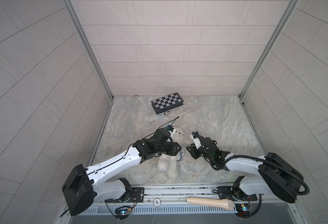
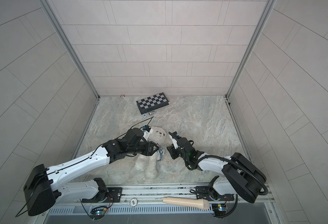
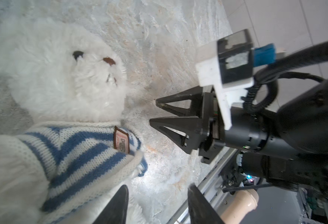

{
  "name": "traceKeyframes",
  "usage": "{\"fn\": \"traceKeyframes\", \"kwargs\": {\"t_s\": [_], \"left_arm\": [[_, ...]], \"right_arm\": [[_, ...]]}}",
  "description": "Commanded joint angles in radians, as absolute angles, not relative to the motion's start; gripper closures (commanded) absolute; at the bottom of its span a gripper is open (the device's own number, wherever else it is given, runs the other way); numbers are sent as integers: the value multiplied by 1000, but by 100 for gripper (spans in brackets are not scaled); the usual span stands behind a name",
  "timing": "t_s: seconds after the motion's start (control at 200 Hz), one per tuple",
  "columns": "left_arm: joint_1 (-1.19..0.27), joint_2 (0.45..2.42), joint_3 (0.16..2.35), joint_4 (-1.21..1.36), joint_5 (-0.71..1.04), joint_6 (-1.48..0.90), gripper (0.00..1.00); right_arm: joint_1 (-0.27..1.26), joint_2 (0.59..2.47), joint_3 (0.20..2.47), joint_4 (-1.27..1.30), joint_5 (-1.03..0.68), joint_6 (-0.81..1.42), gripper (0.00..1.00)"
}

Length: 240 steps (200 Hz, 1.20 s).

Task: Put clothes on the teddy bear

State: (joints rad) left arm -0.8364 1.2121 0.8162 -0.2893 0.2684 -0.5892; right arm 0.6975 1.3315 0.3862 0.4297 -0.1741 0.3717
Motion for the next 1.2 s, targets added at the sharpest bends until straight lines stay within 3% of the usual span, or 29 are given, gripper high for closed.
{"fn": "traceKeyframes", "kwargs": {"t_s": [0.0,0.165,0.721,1.006,1.196], "left_arm": [[-804,1230,791,-237,262,-572,53],[-698,1233,698,-195,260,-548,56],[-565,1246,607,-206,190,-465,64],[-565,1297,595,-180,152,-454,67],[-565,1327,594,-160,122,-451,77]], "right_arm": [[695,1333,375,475,-193,397,57],[695,1337,375,479,-210,407,57],[676,1397,446,481,-248,386,54],[593,1525,574,505,-384,393,36],[550,1638,627,557,-431,404,29]]}}
